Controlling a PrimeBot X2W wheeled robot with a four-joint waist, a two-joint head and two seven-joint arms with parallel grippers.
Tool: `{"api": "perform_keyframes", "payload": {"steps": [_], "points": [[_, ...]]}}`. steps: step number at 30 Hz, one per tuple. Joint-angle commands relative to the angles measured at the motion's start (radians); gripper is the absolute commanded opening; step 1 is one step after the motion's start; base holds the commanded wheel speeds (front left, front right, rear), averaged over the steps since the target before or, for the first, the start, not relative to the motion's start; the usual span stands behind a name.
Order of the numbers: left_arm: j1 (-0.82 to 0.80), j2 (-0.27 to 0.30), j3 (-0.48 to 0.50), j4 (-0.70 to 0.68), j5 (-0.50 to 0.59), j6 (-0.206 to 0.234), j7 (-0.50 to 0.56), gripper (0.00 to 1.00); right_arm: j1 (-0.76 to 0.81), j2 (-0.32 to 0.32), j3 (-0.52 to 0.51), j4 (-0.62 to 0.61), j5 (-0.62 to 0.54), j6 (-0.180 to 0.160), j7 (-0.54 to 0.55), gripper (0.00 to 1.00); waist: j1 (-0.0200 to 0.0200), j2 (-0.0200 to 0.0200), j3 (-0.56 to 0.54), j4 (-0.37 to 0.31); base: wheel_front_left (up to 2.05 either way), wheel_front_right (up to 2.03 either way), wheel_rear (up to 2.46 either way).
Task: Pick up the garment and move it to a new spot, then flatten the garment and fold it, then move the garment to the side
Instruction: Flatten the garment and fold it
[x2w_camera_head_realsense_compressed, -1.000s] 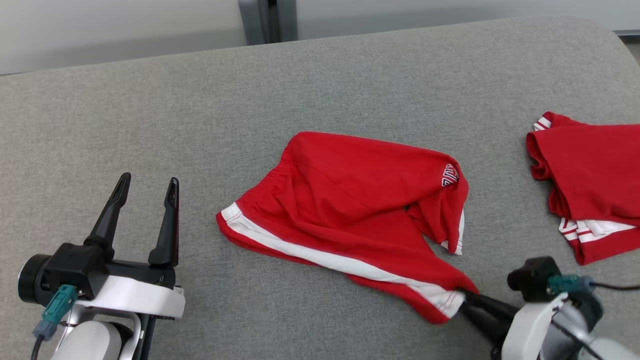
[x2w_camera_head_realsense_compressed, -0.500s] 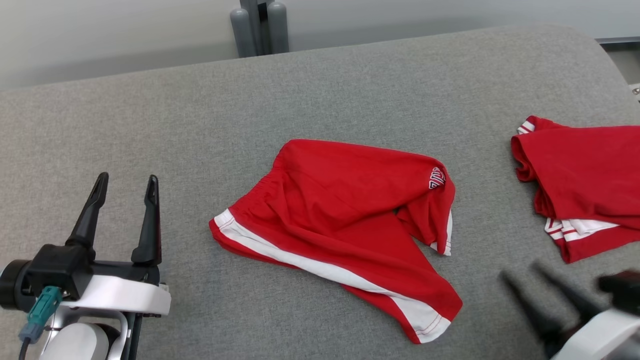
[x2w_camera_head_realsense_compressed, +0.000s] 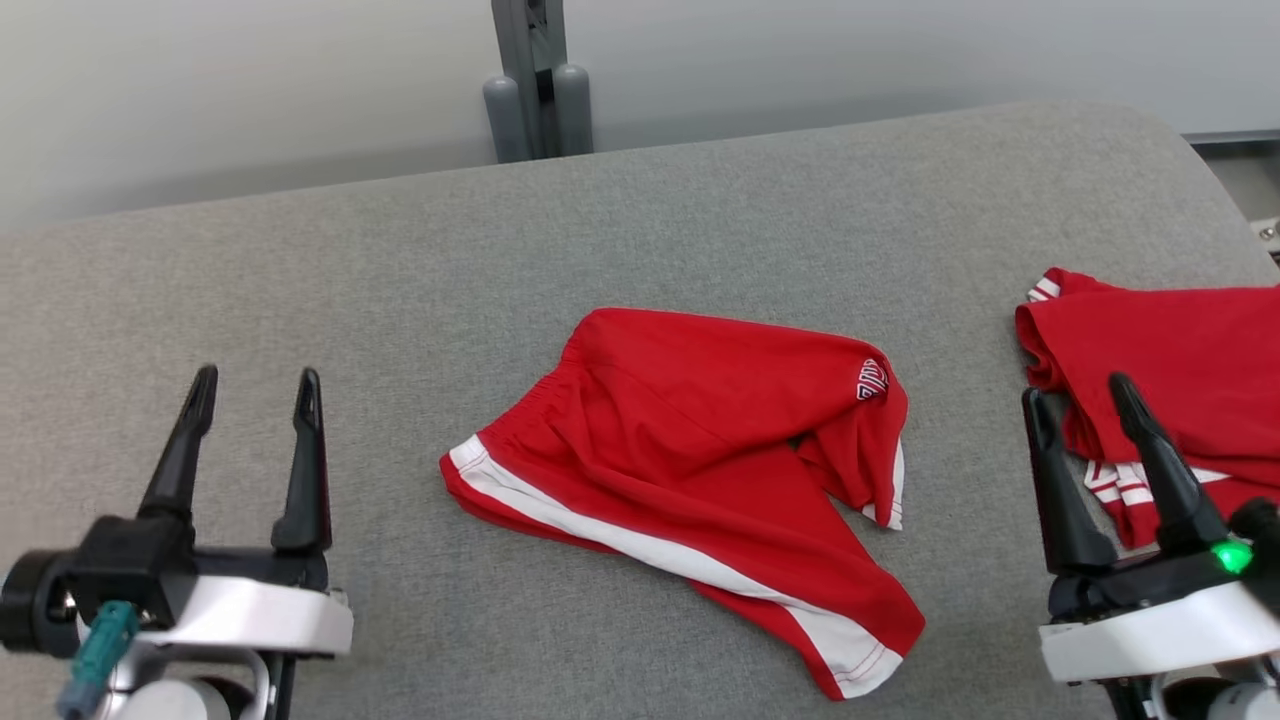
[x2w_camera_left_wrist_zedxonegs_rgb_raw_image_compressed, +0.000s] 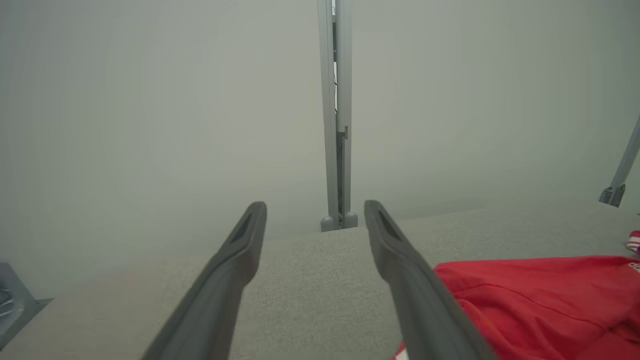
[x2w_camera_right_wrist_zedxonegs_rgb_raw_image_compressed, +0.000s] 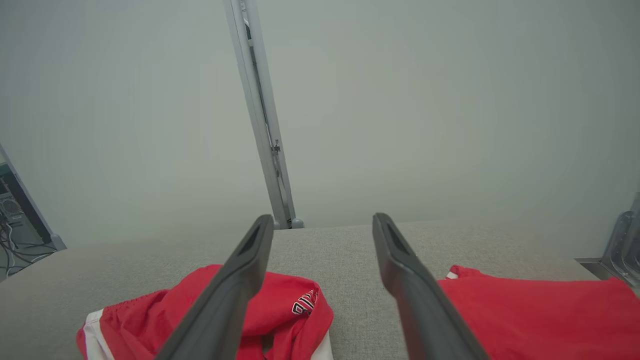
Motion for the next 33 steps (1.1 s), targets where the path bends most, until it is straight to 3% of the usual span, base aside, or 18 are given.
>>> {"api": "perform_keyframes", "payload": {"steps": [1, 11, 27, 30, 33], "points": [[0.022, 0.006, -0.007, -0.003, 0.010, 0.011, 0.002, 1.00, -0.006, 0.009, 0.006, 0.009, -0.043, 0.002, 0.000, 1.00, 0.0000, 0.0000, -0.014, 0.011, 0.00, 0.00, 0.00], [0.089, -0.016, -0.056, 0.022, -0.002, 0.003, 0.007, 1.00, 0.057, 0.057, 0.001, 0.048, -0.104, 0.002, 0.024, 1.00, 0.0000, 0.0000, -0.063, 0.037, 0.00, 0.00, 0.00], [0.056, -0.015, -0.086, 0.062, -0.012, -0.028, 0.016, 1.00, 0.065, 0.068, -0.003, 0.045, -0.112, 0.002, 0.044, 1.00, 0.0000, 0.0000, -0.073, 0.041, 0.00, 0.00, 0.00], [0.028, 0.000, -0.109, 0.069, -0.022, -0.063, 0.065, 1.00, 0.062, 0.069, -0.002, 0.043, -0.112, 0.002, 0.046, 1.00, 0.0000, 0.0000, -0.068, 0.040, 0.00, 0.00, 0.00], [-0.021, 0.024, -0.146, 0.075, -0.051, -0.127, 0.166, 1.00, 0.060, 0.069, 0.011, 0.043, -0.112, 0.002, 0.057, 1.00, 0.0000, 0.0000, -0.057, 0.033, 0.00, 0.00, 0.00]]}}
